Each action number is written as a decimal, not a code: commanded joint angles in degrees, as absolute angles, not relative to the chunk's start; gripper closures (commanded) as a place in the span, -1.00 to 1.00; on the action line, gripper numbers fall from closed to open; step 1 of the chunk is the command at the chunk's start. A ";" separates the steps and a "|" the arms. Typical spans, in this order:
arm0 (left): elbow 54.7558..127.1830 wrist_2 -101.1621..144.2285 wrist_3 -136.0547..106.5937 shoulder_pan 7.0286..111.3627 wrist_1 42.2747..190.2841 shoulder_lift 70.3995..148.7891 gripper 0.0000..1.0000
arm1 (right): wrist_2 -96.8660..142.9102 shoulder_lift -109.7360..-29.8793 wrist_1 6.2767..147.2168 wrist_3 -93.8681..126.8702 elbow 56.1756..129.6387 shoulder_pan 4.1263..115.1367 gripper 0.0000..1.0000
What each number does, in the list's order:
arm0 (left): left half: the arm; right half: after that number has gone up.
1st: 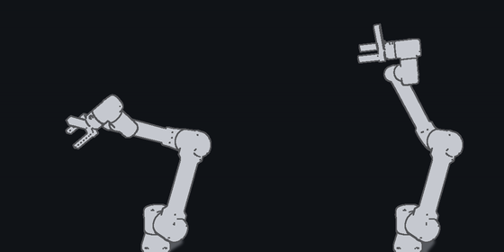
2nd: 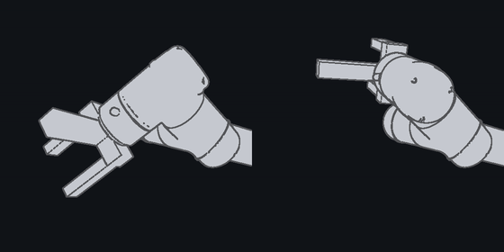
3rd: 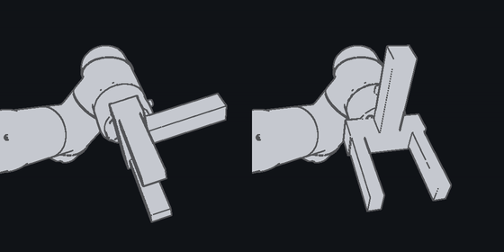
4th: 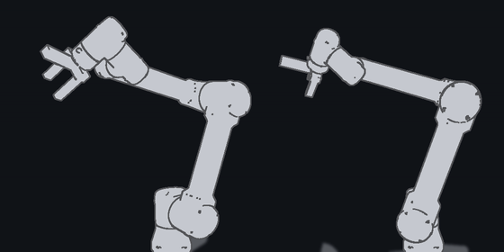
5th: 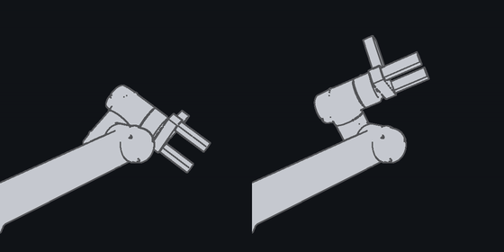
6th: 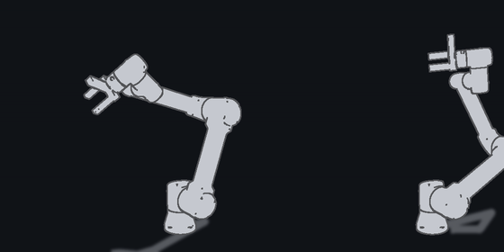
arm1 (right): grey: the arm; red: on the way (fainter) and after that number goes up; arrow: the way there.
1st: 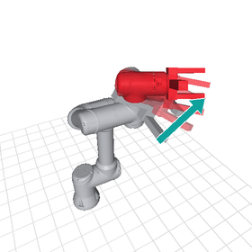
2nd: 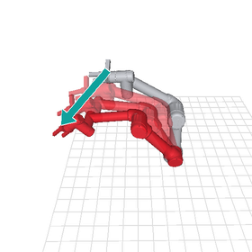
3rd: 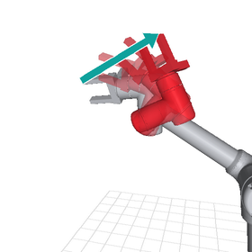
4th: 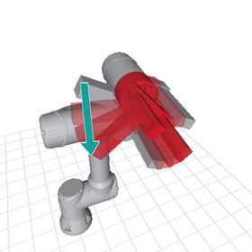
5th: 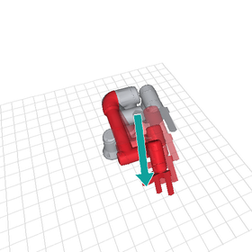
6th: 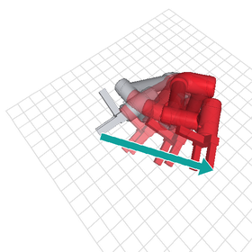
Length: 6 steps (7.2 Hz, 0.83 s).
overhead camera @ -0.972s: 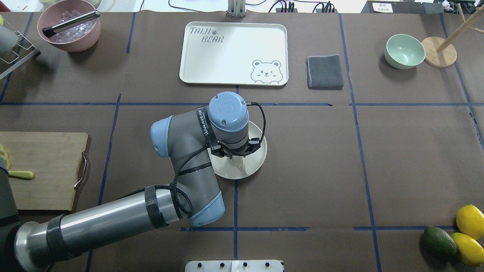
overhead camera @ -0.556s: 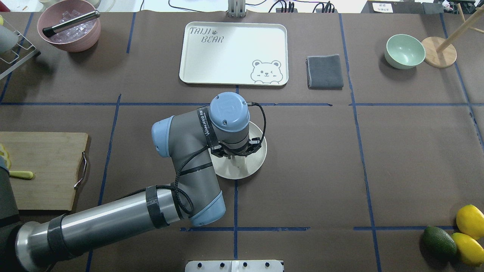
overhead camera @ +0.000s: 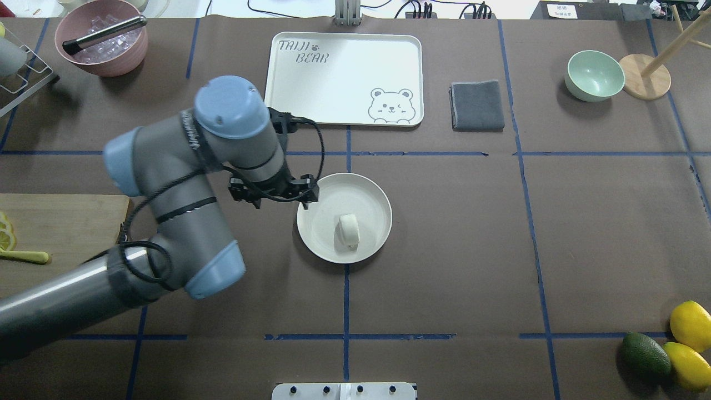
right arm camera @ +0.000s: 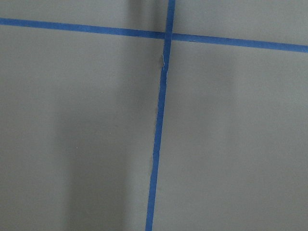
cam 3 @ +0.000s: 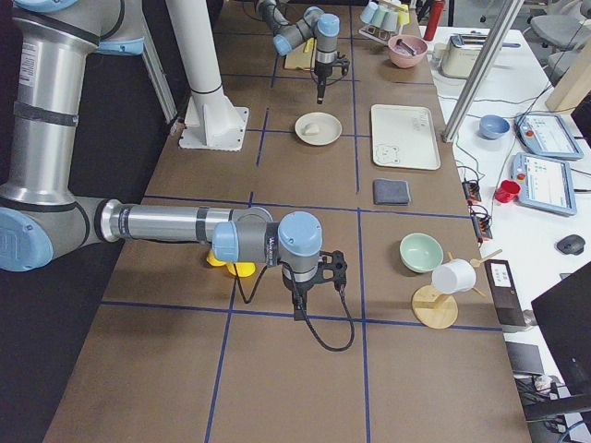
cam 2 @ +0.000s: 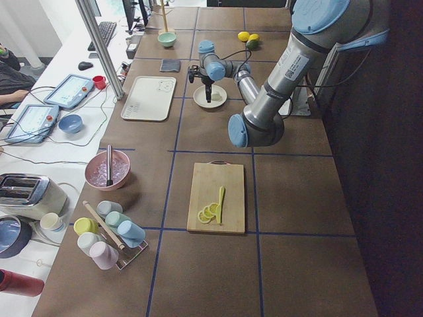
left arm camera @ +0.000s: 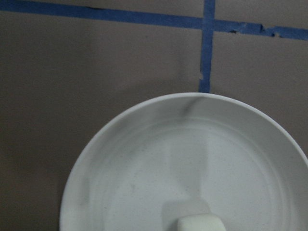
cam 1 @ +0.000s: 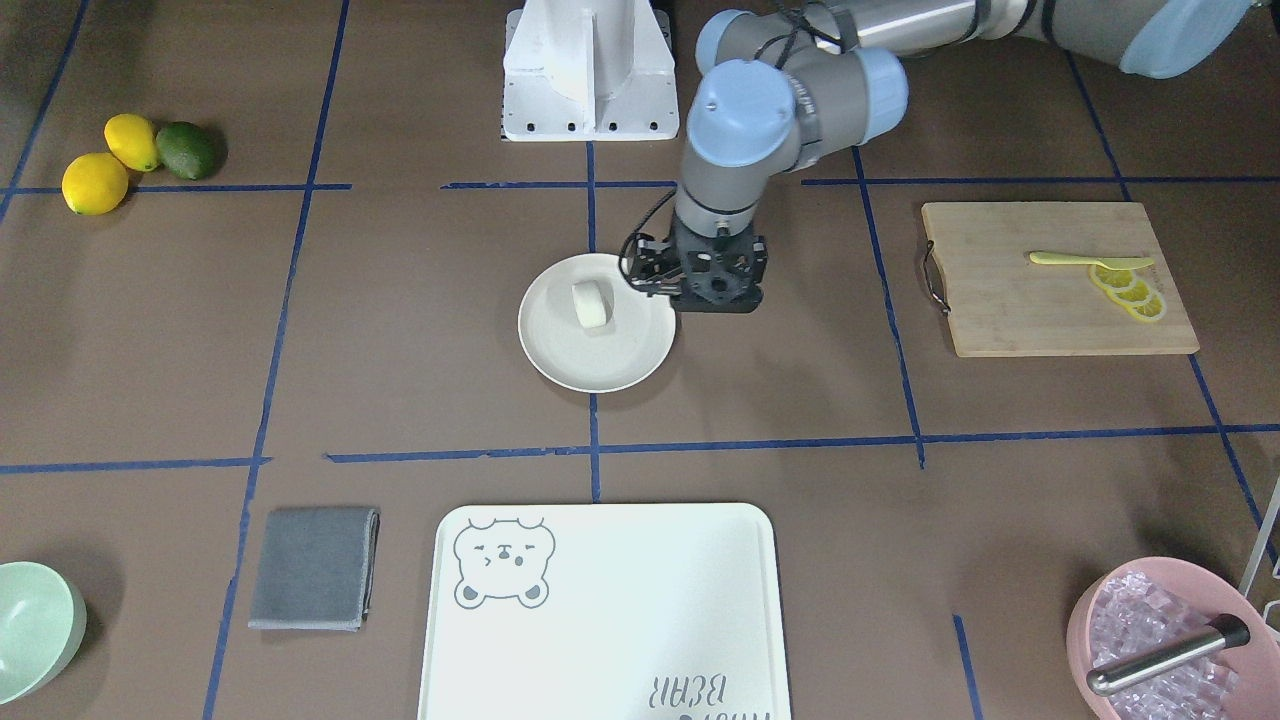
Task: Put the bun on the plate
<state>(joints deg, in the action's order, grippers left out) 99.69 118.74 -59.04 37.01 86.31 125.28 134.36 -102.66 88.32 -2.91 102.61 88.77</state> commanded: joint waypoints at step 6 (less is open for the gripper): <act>104.96 135.00 5.00 82.05 80.68 88.43 -1.00 | 134.30 -102.66 88.07 -3.08 102.66 88.77 -0.99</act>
<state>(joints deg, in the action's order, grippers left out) 107.53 134.60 0.90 75.74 80.58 91.11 134.30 -102.66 88.14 -3.13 102.58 88.77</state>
